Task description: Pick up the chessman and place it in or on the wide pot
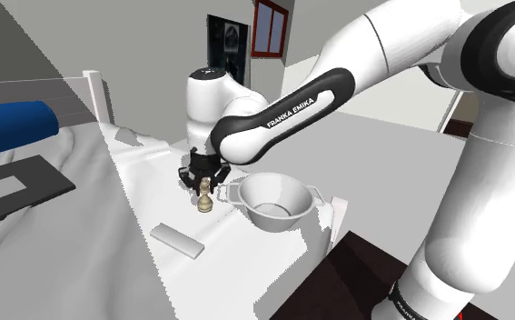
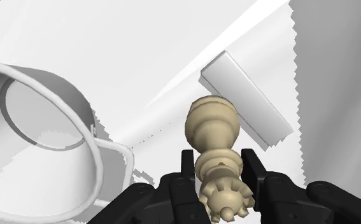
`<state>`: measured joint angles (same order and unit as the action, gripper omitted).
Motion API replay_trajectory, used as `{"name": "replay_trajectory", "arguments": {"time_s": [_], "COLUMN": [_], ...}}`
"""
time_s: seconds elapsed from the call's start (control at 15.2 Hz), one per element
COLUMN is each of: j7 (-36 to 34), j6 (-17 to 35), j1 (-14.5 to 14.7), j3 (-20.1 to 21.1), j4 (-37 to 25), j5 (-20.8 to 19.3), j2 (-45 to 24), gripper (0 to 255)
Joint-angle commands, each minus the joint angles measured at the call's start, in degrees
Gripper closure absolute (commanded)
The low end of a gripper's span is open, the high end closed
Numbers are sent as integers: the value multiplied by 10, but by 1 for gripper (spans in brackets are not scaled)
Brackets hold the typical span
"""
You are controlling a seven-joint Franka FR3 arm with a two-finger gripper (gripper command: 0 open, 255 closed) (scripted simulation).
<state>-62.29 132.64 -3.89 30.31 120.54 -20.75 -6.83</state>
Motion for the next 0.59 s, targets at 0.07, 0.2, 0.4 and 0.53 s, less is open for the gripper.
{"name": "replay_trajectory", "arguments": {"time_s": [0.07,0.2,0.4,0.53], "j7": [55,92,147,184], "j6": [23,36,53,63], "j1": [-29,-45,-65,-78], "j3": [-14,-26,-47,-63], "j4": [43,67,98,115], "j5": [29,46,70,84], "j2": [38,59,87,102], "gripper": [255,255,255,255]}}
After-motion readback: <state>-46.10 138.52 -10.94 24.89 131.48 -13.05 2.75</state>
